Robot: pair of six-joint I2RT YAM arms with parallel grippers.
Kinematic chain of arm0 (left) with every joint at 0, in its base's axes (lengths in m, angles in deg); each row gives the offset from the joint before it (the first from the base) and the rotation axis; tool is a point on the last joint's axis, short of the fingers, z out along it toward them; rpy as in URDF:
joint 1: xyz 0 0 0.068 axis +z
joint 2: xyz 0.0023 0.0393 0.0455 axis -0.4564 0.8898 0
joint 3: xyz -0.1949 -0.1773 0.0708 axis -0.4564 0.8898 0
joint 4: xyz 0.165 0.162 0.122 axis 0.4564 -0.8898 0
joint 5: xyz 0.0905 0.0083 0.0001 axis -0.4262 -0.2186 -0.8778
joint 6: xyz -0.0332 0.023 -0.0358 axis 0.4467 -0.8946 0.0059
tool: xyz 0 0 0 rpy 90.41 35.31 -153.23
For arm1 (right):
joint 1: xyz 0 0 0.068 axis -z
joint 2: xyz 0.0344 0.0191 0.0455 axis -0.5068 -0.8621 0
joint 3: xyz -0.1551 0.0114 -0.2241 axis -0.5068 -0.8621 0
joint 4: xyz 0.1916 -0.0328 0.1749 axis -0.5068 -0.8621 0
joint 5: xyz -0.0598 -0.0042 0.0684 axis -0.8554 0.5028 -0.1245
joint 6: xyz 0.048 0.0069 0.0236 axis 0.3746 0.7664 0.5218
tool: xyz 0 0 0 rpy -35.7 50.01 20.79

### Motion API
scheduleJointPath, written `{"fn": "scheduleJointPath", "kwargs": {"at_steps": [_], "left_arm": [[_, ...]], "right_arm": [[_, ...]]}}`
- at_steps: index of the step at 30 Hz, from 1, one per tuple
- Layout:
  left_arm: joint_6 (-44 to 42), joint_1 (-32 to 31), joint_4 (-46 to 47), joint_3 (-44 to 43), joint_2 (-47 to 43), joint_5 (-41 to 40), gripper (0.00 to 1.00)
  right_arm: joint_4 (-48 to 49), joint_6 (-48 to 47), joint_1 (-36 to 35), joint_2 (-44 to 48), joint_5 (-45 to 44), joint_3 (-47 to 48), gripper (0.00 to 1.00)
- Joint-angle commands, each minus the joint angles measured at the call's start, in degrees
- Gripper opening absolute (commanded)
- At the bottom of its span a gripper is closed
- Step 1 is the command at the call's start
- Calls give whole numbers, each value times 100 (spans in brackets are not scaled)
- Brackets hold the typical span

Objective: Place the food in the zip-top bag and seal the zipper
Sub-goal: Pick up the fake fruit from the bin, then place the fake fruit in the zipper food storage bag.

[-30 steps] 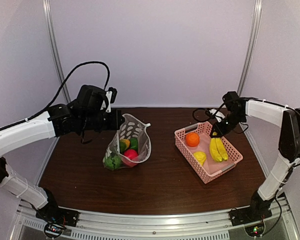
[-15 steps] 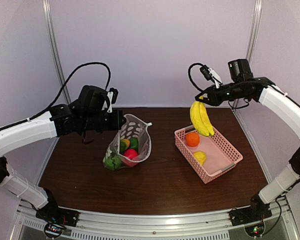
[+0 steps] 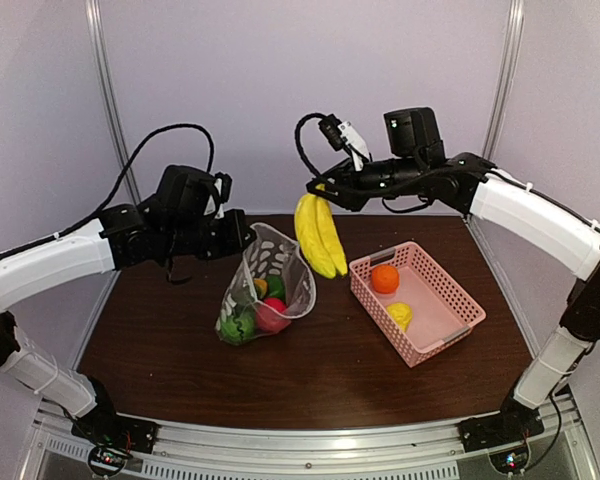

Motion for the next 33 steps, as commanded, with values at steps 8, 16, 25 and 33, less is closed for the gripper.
{"fn": "scheduleJointPath", "kwargs": {"at_steps": [8, 16, 25, 33], "left_arm": [[1717, 17, 645, 337, -570, -408, 0], [2189, 37, 834, 919, -851, -687, 0], [2703, 82, 1230, 1636, -1073, -706, 0], [2732, 105, 1237, 1747, -1234, -796, 0]], "right_arm": [[877, 121, -956, -278, -3279, -125, 0], [1390, -566, -1715, -537, -5069, -408, 0], [1559, -345, -2301, -992, -6073, -368, 0], [1422, 720, -2328, -1323, -6910, -125, 0]]}}
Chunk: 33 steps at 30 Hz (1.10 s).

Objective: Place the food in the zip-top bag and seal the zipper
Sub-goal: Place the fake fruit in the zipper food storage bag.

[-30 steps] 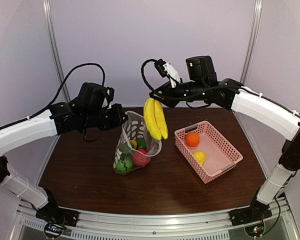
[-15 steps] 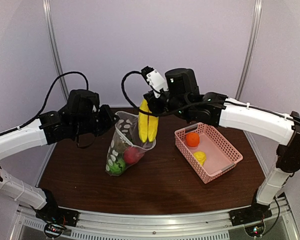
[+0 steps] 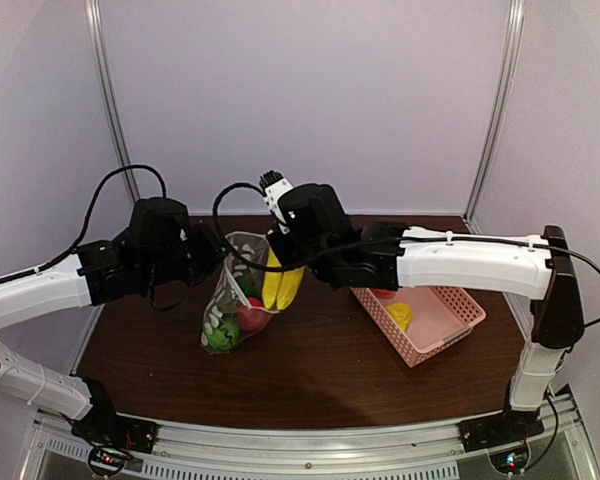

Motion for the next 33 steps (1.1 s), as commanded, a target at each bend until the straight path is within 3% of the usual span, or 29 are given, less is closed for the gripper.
{"fn": "scheduleJointPath", "kwargs": {"at_steps": [1, 12, 24, 33], "left_arm": [[76, 55, 284, 123, -114, -113, 0], [12, 55, 334, 206, -128, -29, 0], [15, 64, 278, 344, -466, -247, 0], [-27, 72, 182, 396, -534, -313, 0]], "right_arm": [[-2, 615, 2, -176, -706, 286, 0], [-63, 690, -11, -515, -258, 998, 0], [-245, 886, -243, -943, 7, 1077, 0], [-1104, 1209, -85, -209, 1889, 1097, 56]]}}
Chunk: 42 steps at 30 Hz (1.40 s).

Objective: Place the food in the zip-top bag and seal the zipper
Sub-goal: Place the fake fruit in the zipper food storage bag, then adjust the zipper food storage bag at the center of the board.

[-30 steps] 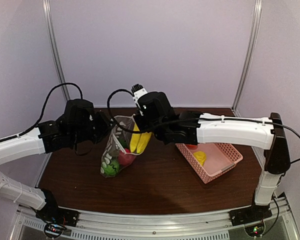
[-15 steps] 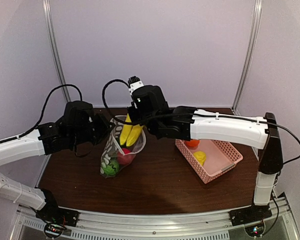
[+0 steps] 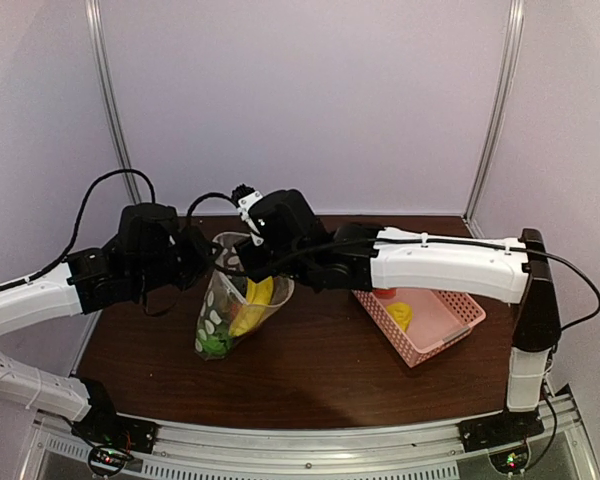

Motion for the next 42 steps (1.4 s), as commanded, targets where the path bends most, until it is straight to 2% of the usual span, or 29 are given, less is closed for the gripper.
{"fn": "scheduleJointPath", "kwargs": {"at_steps": [1, 3, 5, 8, 12, 15, 18, 20, 24, 29, 31, 33, 35, 42], "left_arm": [[-59, 46, 58, 75, -108, -176, 0], [-69, 61, 52, 111, -104, -177, 0], [-75, 79, 59, 129, -87, -158, 0], [-146, 89, 78, 134, -73, -144, 0], [-317, 90, 5, 94, -54, -157, 0], [-478, 90, -76, 27, -30, -179, 0], [-629, 90, -221, -59, -10, -240, 0], [-774, 90, -251, -105, -7, -269, 0], [-1050, 90, -421, -257, 61, -295, 0], [-1393, 90, -508, -421, 191, -262, 0], [-1505, 91, -541, -472, 240, -263, 0], [-1696, 91, -556, -544, 313, -267, 0], [-1959, 91, -642, -690, 403, -341, 0], [-2800, 92, -739, -1252, 693, -461, 0]], "right_arm": [[-535, 151, 226, 698, 1325, 105, 62], [-602, 167, 481, 892, 2004, -24, 73], [-579, 6, 741, 1083, 2594, -203, 80], [-658, -474, 1132, 1327, 3098, -533, 99], [-595, -695, 1700, 1576, 3668, -1144, 100], [-970, -853, 1957, 1434, 4324, -1186, 99], [-1548, -1190, 1985, 1112, 4865, -979, 89], [-1659, -1125, 1980, 972, 5287, -936, 79], [-1460, -675, 1971, 795, 5559, -960, 72], [-1757, -449, 1943, 235, 5386, -374, 66], [-1854, -364, 1944, 55, 5347, -183, 49], [-1930, -296, 1944, -23, 5372, 7, 21], [-1977, -280, 1950, 22, 5334, 256, 1], [-1919, -388, 1952, 365, 4633, 514, 0]]}}
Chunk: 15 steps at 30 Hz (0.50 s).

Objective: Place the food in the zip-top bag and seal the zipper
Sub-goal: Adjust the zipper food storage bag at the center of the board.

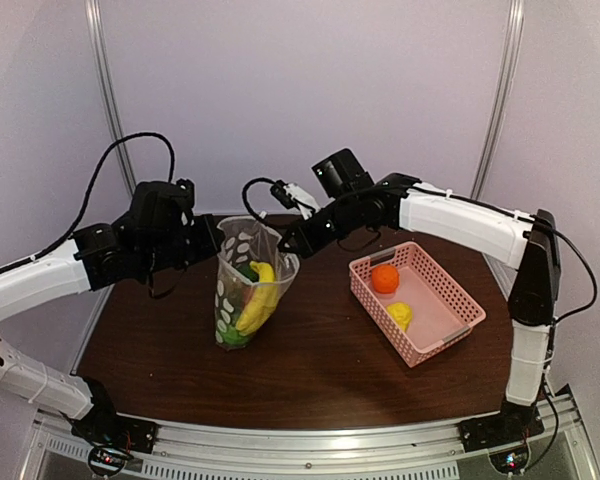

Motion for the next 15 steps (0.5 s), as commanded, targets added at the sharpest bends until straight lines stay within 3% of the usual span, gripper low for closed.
{"fn": "scheduleJointPath", "kwargs": {"at_steps": [1, 5, 9, 15], "left_arm": [[-654, 42, 47, -314, 128, -210, 0], [-678, 42, 21, -381, 300, -86, 0], [-840, 42, -66, -632, 608, 176, 0], [-1120, 43, -358, -1238, 1156, 447, 0]], "right_arm": [[-87, -30, -7, 259, -425, 201, 0], [43, 20, -8, 318, -289, -179, 2], [-191, -126, 36, 382, -362, 1, 15], [-323, -357, 240, 754, -633, -45, 56]]}}
